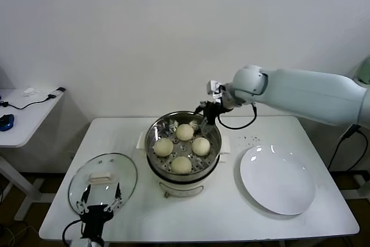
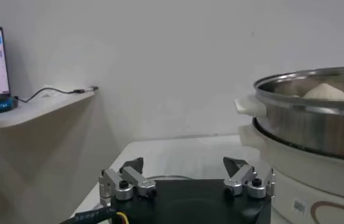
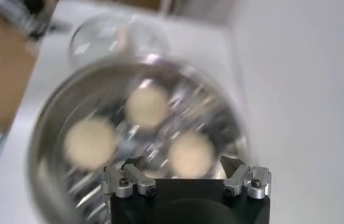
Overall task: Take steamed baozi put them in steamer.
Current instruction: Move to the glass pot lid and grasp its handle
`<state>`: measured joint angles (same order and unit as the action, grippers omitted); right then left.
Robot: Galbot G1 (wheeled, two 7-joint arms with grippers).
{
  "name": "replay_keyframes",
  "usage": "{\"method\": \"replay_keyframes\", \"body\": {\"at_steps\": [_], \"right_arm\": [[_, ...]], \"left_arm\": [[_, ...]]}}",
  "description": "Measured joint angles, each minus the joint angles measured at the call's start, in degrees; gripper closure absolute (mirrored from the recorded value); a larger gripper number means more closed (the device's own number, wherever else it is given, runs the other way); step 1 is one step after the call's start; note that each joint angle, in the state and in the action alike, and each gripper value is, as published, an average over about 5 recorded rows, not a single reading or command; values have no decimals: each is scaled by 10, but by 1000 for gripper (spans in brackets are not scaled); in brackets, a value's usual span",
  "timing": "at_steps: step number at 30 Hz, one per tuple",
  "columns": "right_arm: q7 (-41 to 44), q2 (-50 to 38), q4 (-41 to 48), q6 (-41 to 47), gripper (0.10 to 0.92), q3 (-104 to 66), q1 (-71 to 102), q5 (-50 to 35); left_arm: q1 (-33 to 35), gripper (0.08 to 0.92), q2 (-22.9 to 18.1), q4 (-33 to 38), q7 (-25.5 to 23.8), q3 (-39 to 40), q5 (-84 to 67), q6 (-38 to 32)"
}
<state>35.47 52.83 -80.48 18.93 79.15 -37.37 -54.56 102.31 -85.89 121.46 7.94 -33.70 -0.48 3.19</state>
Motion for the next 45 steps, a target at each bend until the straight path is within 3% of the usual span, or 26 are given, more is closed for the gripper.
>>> {"method": "replay_keyframes", "body": {"at_steps": [13,20,33,45], "right_arm": [[-190,-175,-61,-41,203,-399,317,56],[-230,-200,-102,-74,203,-667,584,106],[-239,-83,-126,-200,203,-1074,1037,174],[-244,60,-122,-305,203,-1164,1200,214]], "left_arm": [[-11,177,29,21,-14,-17,-51,30],[-24,177,53,20,-25,-26,-67,26],[-52,177,66,-23,-8,-26,-13,-28],[-60,177,88,-102,120,-32,234,-78]]}}
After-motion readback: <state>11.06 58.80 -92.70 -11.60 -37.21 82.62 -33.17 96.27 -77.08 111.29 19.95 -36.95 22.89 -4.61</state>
